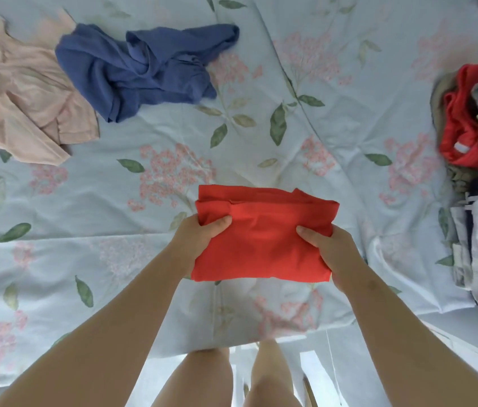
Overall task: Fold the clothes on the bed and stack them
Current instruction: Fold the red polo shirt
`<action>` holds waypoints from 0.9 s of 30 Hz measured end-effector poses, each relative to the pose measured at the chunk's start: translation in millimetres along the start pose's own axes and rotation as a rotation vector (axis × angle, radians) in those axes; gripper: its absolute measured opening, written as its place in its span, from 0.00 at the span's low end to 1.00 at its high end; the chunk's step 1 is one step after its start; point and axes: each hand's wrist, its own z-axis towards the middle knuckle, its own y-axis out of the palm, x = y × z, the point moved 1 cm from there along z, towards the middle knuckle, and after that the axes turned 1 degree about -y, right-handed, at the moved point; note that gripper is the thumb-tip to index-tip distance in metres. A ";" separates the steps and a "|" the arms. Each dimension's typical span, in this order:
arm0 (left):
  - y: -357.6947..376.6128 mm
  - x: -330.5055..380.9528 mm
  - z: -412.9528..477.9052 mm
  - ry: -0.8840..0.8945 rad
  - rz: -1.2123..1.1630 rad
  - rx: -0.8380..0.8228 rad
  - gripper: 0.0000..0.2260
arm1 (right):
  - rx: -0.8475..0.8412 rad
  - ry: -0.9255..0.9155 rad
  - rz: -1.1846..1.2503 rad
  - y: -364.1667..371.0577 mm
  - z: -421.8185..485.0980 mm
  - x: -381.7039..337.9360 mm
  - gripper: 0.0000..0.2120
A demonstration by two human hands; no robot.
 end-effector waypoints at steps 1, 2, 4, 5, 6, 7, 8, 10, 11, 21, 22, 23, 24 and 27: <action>-1.4 6.8 -9.8 0.010 -0.018 -0.002 0.22 | 0.004 -0.007 0.035 -5.4 -12.4 -6.1 0.07; -2.2 14.1 -18.6 0.017 -0.030 -0.005 0.21 | 0.009 -0.014 0.068 -11.6 -24.5 -12.5 0.06; 0.7 34.0 -38.7 0.046 -0.033 -0.032 0.19 | 0.009 -0.027 0.147 -25.4 -49.7 -28.3 0.07; 4.5 45.1 -49.2 0.070 -0.025 -0.052 0.17 | -0.003 -0.032 0.196 -32.5 -61.8 -35.8 0.07; 9.2 56.0 -60.0 0.094 -0.022 -0.071 0.14 | -0.021 -0.041 0.244 -40.2 -72.5 -42.4 0.08; 15.7 66.8 -71.4 0.120 -0.023 -0.090 0.12 | -0.034 -0.057 0.277 -48.5 -82.5 -48.6 0.09; 22.8 76.8 -82.5 0.147 -0.019 -0.100 0.11 | -0.038 -0.077 0.288 -57.7 -91.3 -54.4 0.10; 39.0 92.0 -101.4 0.204 0.017 -0.092 0.10 | -0.013 -0.114 0.289 -77.9 -105.6 -62.9 0.10; 48.9 97.6 -109.7 0.228 0.027 -0.082 0.09 | 0.008 -0.130 0.290 -88.9 -111.9 -66.2 0.09; 234.1 110.5 -148.0 0.314 0.037 -0.038 0.14 | 0.182 -0.217 0.185 -272.0 -94.2 -64.8 0.11; 258.4 109.4 -149.9 0.308 0.028 -0.035 0.14 | 0.187 -0.216 0.170 -295.0 -88.0 -62.2 0.12; 283.1 108.5 -151.3 0.298 0.022 -0.033 0.14 | 0.197 -0.211 0.157 -318.4 -81.7 -59.0 0.13; 307.0 107.4 -153.4 0.282 0.016 -0.031 0.14 | 0.208 -0.202 0.138 -341.2 -76.0 -55.6 0.15; 374.5 102.3 -156.2 0.238 -0.021 -0.051 0.13 | 0.240 -0.172 0.099 -403.8 -60.7 -43.2 0.18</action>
